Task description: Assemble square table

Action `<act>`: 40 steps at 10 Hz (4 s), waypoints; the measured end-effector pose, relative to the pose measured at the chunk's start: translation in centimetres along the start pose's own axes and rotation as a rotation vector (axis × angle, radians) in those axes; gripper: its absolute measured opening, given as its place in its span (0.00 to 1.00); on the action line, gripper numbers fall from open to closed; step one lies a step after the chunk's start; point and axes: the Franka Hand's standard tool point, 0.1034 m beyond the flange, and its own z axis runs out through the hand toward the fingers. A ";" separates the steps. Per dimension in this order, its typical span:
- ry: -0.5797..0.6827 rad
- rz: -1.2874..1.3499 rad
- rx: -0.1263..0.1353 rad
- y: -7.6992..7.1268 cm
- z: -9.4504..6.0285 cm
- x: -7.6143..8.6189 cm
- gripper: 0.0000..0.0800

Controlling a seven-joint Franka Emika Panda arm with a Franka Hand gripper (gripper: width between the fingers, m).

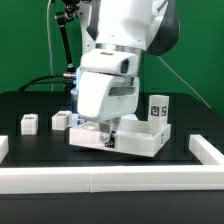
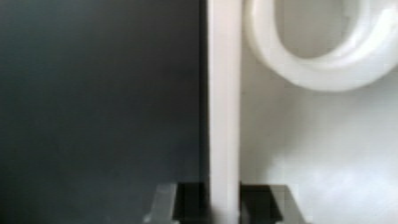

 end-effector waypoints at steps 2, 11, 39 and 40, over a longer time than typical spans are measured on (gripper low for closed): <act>-0.008 -0.122 -0.010 0.4 0.0 0.8 0.08; -0.033 -0.358 -0.031 2.5 -0.6 4.3 0.08; -0.098 -0.230 0.068 2.6 -7.7 -3.5 0.81; -0.098 -0.234 0.068 2.6 -7.6 -3.3 0.81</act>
Offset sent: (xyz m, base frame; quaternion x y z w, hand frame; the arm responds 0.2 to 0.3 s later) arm 0.0000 0.0000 0.0000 0.0000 0.0000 -0.1296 0.9916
